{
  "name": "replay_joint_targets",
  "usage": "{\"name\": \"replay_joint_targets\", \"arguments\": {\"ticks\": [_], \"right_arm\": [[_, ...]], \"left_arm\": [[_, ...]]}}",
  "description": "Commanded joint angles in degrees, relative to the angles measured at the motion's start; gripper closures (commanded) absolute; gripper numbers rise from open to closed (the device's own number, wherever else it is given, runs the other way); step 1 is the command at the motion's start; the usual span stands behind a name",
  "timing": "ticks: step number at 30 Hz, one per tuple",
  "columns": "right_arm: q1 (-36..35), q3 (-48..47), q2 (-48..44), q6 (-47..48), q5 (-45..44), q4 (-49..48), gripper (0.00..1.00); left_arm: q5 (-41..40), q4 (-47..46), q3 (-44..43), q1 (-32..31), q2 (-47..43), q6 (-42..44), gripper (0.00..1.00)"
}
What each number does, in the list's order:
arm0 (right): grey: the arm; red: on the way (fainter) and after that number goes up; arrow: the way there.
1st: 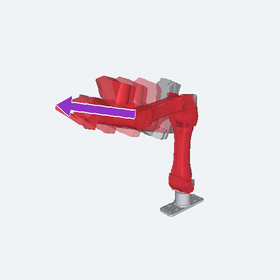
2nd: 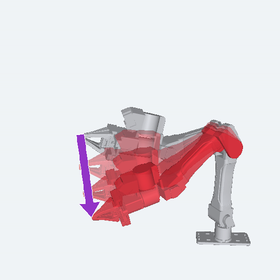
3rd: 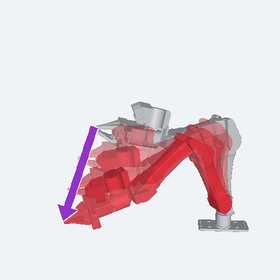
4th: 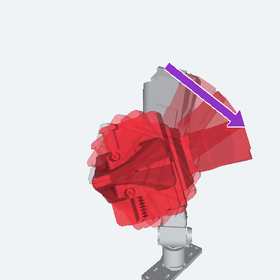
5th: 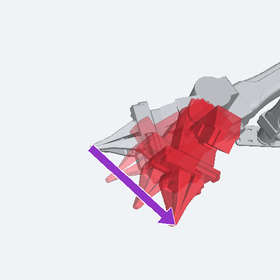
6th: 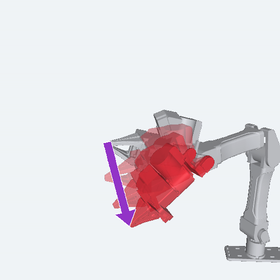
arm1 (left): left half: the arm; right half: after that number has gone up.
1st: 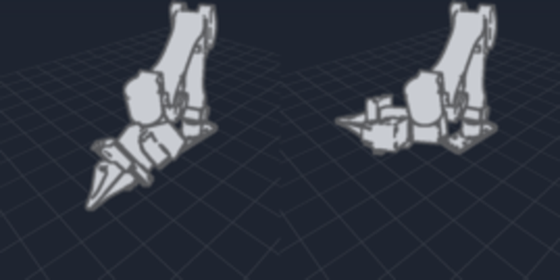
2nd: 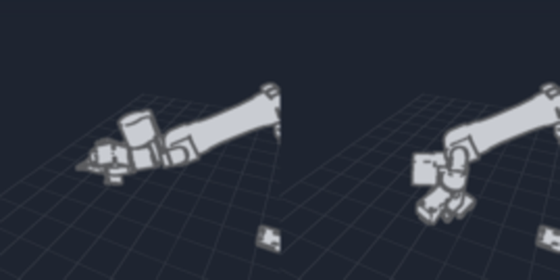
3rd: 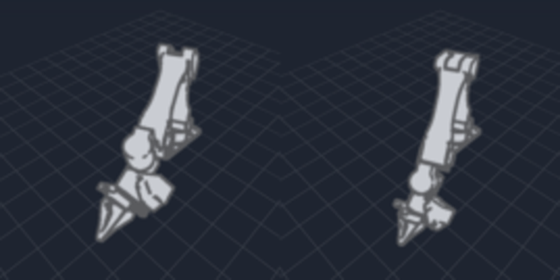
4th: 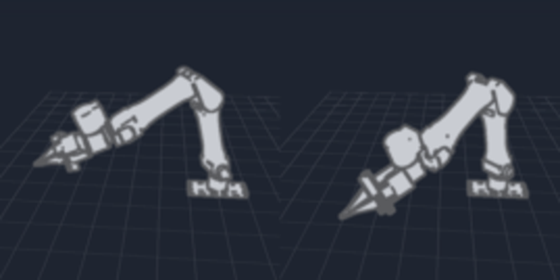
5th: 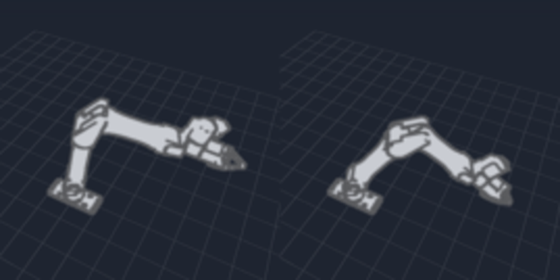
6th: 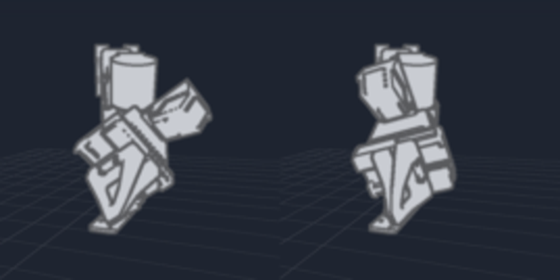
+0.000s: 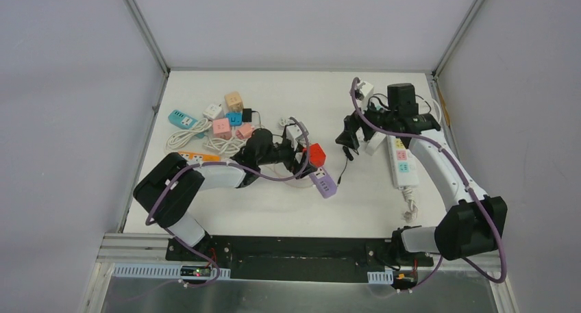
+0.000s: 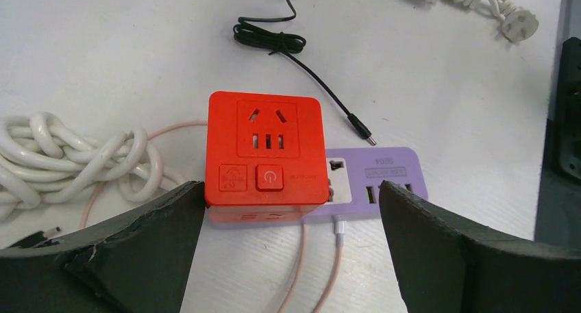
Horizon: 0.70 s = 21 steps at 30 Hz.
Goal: Pull the plug off the socket
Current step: Place the plug at the center of the board, then remove the plug from the socket.
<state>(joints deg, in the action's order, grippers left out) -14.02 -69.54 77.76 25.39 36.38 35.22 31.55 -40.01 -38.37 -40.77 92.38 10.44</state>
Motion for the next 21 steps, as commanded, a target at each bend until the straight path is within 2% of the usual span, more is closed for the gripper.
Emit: {"name": "replay_joint_targets", "arguments": {"ticks": [1, 4, 9, 21], "right_arm": [[0.9, 4.6, -2.3, -3.2, 14.0, -7.6, 0.00], [0.9, 4.5, -1.2, -7.8, 14.9, -8.9, 0.00], [-0.5, 3.7, 0.3, -10.1, 8.4, -8.5, 0.00], [-12.6, -0.2, 7.0, -16.0, -15.5, -7.2, 0.00]], "left_arm": [[-0.3, 4.1, -0.4, 0.4, -5.9, -7.1, 0.01], [-3.2, 8.9, 0.0, 0.4, -11.0, -10.2, 0.01], [-11.2, 18.4, 1.5, 0.4, -20.0, -15.9, 0.01], [-26.5, 30.1, 9.7, 0.4, -37.3, -33.7, 0.01]]}}
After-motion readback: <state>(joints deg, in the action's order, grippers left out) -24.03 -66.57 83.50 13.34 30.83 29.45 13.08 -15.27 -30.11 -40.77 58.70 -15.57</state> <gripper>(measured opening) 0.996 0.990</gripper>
